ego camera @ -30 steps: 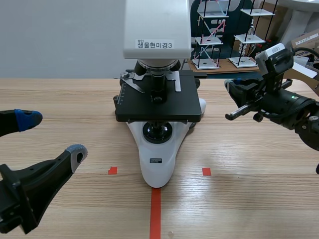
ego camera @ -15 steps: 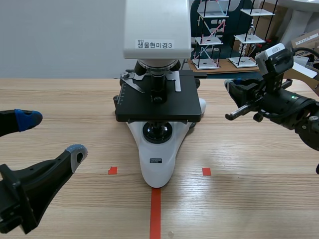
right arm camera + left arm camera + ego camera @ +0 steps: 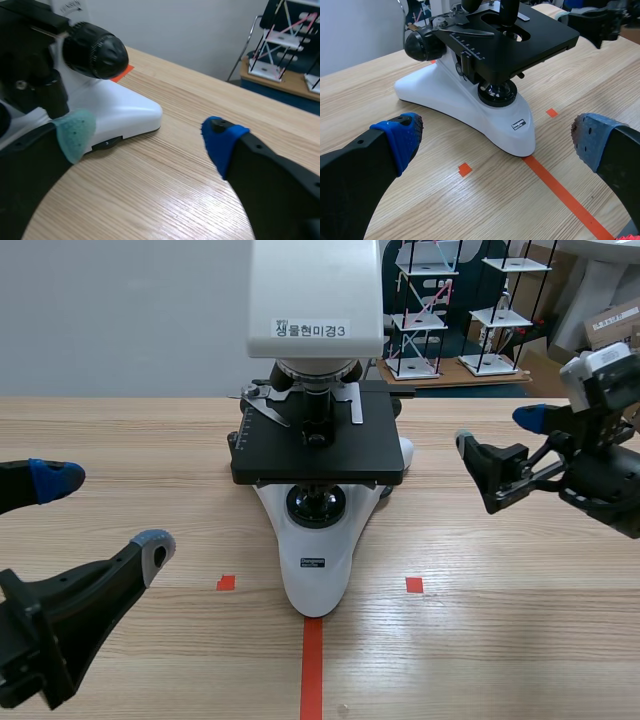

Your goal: Return to the home posture

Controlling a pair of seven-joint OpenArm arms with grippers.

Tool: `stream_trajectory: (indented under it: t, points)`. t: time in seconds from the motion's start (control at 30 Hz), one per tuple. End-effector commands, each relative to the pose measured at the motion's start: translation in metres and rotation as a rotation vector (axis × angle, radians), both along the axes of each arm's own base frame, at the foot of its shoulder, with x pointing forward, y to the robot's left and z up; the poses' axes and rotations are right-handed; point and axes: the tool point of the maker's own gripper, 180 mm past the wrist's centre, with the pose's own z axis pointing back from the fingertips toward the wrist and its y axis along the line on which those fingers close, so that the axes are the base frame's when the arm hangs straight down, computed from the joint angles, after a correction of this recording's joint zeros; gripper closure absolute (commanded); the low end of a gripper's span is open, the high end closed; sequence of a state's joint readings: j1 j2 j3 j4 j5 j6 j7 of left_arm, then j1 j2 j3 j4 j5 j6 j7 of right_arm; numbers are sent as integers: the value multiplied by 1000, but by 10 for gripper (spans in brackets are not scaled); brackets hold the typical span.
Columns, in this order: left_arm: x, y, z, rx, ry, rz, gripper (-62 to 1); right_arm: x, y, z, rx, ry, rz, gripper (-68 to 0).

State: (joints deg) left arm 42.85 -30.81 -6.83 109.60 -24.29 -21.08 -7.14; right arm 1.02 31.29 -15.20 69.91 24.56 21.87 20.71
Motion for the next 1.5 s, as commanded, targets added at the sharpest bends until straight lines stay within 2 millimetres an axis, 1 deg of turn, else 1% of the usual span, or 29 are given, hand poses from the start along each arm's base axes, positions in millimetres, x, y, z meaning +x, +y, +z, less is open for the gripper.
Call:
stream_trajectory:
  t: [0.0,0.1,0.2,0.4,0.53,0.67,0.87,1.03,1.47]
  points:
    - [2,-1,8,-18,-27,1,-623,-7,1,23,-2,-59,24,-547]
    - [2,-1,8,-18,-27,1,-623,-34,12,38,-11,-81,70,-617]
    - [2,-1,8,-18,-27,1,-623,-60,23,49,-25,-76,108,-655]
    - [2,-1,8,-18,-27,1,-623,-103,35,67,-32,-65,140,-658]
    - [2,-1,8,-18,-27,1,-623,-124,39,72,-35,-46,153,-658]
    - [2,-1,8,-18,-27,1,-623,-141,41,76,-18,-40,164,-657]
    - [2,-1,8,-18,-27,1,-623,-156,40,77,11,-30,167,-657]
    - [2,-1,8,-18,-27,1,-623,-163,41,75,29,-16,171,-657]
    - [2,-1,8,-18,-27,1,-623,-164,42,76,39,-23,170,-657]
